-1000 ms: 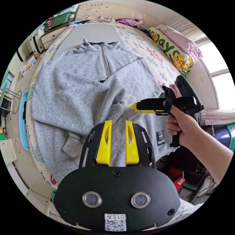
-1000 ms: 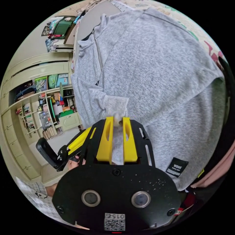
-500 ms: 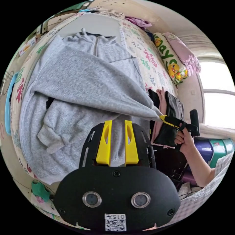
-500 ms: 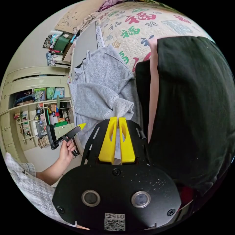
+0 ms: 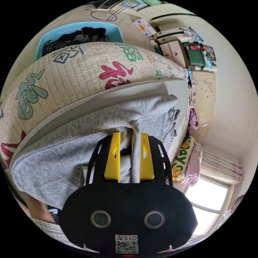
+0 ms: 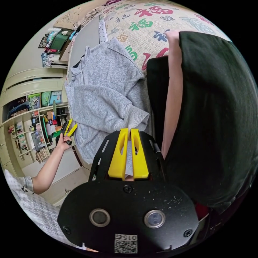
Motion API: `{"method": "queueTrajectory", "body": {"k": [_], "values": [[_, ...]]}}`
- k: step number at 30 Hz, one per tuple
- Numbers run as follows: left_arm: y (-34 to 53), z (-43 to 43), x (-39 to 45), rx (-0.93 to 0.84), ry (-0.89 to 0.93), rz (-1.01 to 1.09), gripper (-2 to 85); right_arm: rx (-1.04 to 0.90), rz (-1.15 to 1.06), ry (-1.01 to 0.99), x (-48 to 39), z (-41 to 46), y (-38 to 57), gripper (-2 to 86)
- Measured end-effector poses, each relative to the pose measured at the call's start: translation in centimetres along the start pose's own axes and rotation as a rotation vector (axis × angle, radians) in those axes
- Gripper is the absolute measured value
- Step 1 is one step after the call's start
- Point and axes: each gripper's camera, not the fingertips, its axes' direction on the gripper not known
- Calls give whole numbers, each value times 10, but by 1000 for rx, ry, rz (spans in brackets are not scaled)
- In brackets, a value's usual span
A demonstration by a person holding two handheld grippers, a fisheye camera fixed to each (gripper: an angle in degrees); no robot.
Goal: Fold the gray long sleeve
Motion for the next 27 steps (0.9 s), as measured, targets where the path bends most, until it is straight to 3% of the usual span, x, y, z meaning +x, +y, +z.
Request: {"method": "queueTrajectory", "body": {"k": [3,7,10,15,17,20,27], "values": [[5,5,-32,60,138,-78,106,-5,7,31,-10,8,-6,12],[1,7,-74,-4,224,-102,97,-25,10,95,-28,22,-16,28],[-4,7,-87,-80,251,-18,88,-97,-15,263,-42,34,-26,52],[-16,18,-95,-161,299,83,88,63,-149,590,-103,17,-69,64],[-24,29,-99,-184,236,105,92,151,-303,441,-156,19,-112,70],[-35,43,-108,-213,276,98,92,85,-479,158,-228,61,-182,85],[-53,55,-126,-289,281,142,83,-233,-739,296,-371,234,-269,114]]}}
